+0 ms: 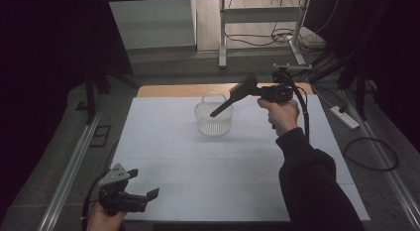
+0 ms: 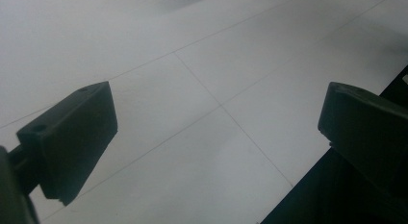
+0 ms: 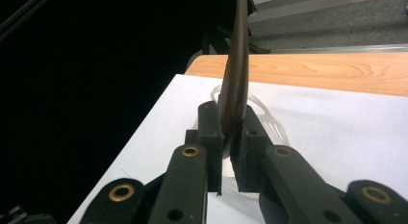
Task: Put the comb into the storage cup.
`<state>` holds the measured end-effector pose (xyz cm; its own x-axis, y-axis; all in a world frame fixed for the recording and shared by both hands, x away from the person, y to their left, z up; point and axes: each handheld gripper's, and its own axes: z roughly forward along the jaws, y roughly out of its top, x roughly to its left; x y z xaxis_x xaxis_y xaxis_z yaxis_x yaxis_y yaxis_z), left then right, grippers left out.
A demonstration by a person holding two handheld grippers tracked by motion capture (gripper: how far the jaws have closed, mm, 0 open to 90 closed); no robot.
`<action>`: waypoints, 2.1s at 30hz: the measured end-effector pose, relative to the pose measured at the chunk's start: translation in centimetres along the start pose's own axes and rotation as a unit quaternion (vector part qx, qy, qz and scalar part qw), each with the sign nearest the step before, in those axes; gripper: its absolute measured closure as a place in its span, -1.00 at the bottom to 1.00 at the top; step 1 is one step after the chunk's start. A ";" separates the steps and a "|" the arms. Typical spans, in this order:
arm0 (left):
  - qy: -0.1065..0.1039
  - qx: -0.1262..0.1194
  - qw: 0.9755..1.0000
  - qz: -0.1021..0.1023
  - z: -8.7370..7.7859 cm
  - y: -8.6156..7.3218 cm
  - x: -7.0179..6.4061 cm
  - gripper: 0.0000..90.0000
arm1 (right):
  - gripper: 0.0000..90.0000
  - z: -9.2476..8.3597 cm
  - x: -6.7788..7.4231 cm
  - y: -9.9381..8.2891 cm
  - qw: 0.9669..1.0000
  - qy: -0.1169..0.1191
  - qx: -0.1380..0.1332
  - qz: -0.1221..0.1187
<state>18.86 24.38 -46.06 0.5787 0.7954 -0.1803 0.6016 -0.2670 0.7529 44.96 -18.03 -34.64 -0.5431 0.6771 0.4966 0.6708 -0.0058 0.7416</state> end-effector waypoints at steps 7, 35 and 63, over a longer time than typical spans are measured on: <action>0.001 0.002 1.000 0.001 0.0 0.0 0.0 -0.98 | 0.86 1.1 -0.3 -0.1 1.000 -0.008 0.004 0.001; 0.002 0.010 1.000 0.000 0.2 0.1 0.0 -0.98 | 0.85 5.3 -0.7 -1.8 0.999 -0.033 0.030 -0.007; 0.001 0.010 1.000 -0.001 0.2 0.1 0.0 -0.97 | 0.85 7.8 -2.0 -3.6 0.998 -0.023 0.046 0.021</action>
<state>19.05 24.28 -46.13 0.5756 0.7975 -0.1809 0.6143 -0.2756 0.7394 47.55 -13.61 -41.86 -0.4905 0.7115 0.5032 0.7373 0.0310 0.6749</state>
